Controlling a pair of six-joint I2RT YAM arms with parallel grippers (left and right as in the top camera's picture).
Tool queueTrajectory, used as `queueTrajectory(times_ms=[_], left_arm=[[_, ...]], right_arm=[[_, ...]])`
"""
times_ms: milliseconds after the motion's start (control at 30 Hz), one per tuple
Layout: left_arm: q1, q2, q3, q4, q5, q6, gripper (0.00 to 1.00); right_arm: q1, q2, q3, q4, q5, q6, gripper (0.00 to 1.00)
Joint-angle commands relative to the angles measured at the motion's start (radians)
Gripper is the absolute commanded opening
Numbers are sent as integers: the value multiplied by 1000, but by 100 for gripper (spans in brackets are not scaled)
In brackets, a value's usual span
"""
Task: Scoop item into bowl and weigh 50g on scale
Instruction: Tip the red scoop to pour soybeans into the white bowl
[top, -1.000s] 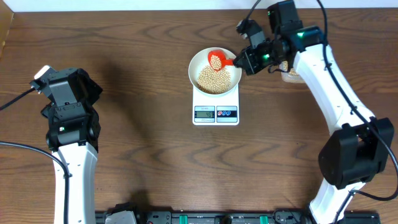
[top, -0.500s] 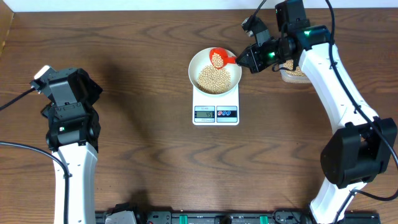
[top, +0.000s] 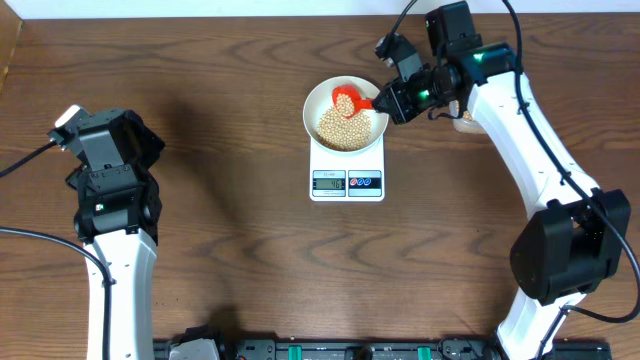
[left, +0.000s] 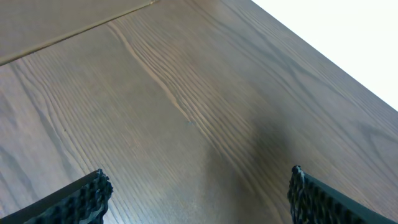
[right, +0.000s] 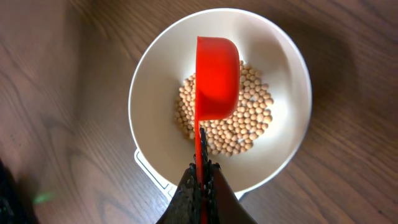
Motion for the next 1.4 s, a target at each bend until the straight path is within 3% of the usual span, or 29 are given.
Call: queueTrajectory(times_ms=[0,1367], left_arm=[[4,6,0,-2,-14,-1,93],[4,6,0,-2,-14,-1,93]], right_arm=[[-4,-34,18,-1,3,-17,1],[50,-40,18,-1,176,-145,1]])
